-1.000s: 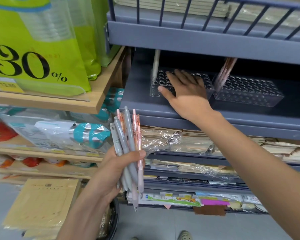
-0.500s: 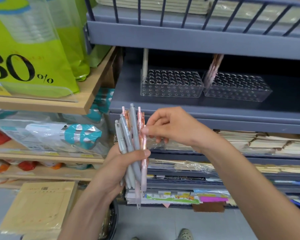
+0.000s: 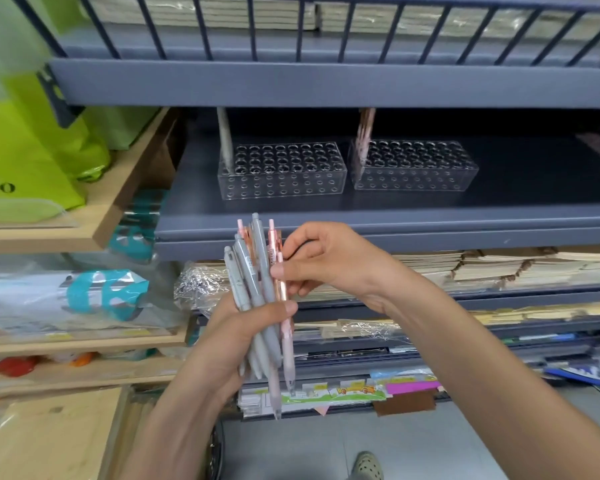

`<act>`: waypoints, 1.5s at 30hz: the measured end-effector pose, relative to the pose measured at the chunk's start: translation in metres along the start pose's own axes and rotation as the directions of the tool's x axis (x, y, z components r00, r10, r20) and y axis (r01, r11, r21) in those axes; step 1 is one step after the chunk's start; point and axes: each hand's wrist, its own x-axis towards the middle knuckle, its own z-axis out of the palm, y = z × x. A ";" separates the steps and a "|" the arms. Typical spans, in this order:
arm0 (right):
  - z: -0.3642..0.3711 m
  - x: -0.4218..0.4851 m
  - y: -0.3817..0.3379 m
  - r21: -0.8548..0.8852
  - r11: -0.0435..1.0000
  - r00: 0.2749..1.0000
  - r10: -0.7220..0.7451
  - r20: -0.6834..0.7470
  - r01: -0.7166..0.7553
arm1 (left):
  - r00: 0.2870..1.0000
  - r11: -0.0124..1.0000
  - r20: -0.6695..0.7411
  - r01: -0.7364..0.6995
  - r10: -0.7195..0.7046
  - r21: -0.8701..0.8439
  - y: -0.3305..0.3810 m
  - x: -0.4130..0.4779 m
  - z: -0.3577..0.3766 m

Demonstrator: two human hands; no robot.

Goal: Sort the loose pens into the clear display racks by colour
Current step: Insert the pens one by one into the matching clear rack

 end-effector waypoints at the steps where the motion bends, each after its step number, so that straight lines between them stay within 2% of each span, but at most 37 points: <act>1: -0.003 -0.001 0.000 -0.005 1.000 1.000 -0.001 -0.015 0.001 | 1.000 1.000 -0.005 0.003 -0.003 0.003 0.000 0.002 0.004; 6: -0.027 -0.003 -0.002 0.079 0.994 0.983 -0.057 -0.172 0.072 | 0.997 0.997 0.018 0.072 -0.071 -0.042 -0.002 0.007 0.022; 11: -0.045 -0.008 0.001 0.188 0.970 0.950 -0.096 -0.298 0.157 | 0.998 0.995 0.014 0.069 -0.068 -0.067 -0.002 0.013 0.033; 13: -0.049 -0.012 0.005 0.166 0.976 0.954 -0.091 -0.284 0.143 | 0.998 0.996 0.013 0.069 -0.069 -0.064 -0.001 0.015 0.038; 18: -0.063 -0.023 0.007 -0.097 0.994 0.994 -0.063 -0.091 0.055 | 0.999 1.000 0.033 0.002 -0.002 0.009 -0.002 0.021 0.051; 21: -0.074 -0.025 -0.003 -0.050 0.989 0.976 -0.143 -0.162 0.137 | 0.999 0.999 -0.042 -0.008 0.006 -0.054 -0.006 0.026 0.053; 23: -0.086 -0.022 -0.013 0.049 0.972 0.935 -0.208 -0.289 0.231 | 0.998 0.996 -0.060 -0.024 0.019 -0.082 -0.007 0.027 0.052; 24: -0.094 -0.020 -0.018 0.046 0.956 0.893 -0.252 -0.373 0.290 | 0.998 0.996 -0.061 -0.027 0.022 -0.084 -0.008 0.027 0.050; 27: -0.117 -0.010 -0.025 -0.085 0.897 0.708 -0.398 -0.583 0.434 | 0.998 0.996 -0.065 -0.025 0.020 -0.085 -0.008 0.024 0.046; 29: -0.125 -0.003 -0.023 -0.168 0.865 0.617 -0.462 -0.638 0.473 | 0.997 0.996 -0.075 -0.020 0.014 -0.086 -0.009 0.022 0.044; 31: -0.128 0.004 -0.020 -0.259 0.841 0.563 -0.516 -0.646 0.475 | 0.996 0.997 -0.093 -0.015 0.008 -0.080 -0.009 0.020 0.041; 33: -0.128 0.013 -0.017 -0.368 0.824 0.526 -0.560 -0.640 0.430 | 0.994 0.996 -0.113 -0.015 0.005 -0.089 -0.008 0.019 0.038; 35: -0.126 0.021 -0.016 -0.498 0.796 0.523 -0.603 -0.603 0.344 | 0.993 0.995 -0.120 -0.027 0.015 -0.094 -0.006 0.019 0.036; 38: -0.124 0.033 -0.022 -0.638 0.760 0.581 -0.576 -0.575 0.123 | 0.992 0.994 -0.126 -0.041 0.027 -0.105 -0.003 0.017 0.034; 41: -0.120 0.043 -0.036 -0.658 0.750 0.643 -0.472 -0.603 -0.067 | 0.991 0.991 -0.124 -0.056 0.041 -0.122 -0.001 0.016 0.031; 44: -0.116 0.050 -0.042 -0.812 0.545 0.698 -0.500 -0.513 -0.207 | 0.991 0.992 -0.129 -0.056 0.041 -0.115 0.001 0.013 0.027; 45: -0.116 0.051 -0.043 -0.829 0.511 0.702 -0.504 -0.503 -0.227 | 0.991 0.992 -0.130 -0.057 0.042 -0.111 0.003 0.012 0.025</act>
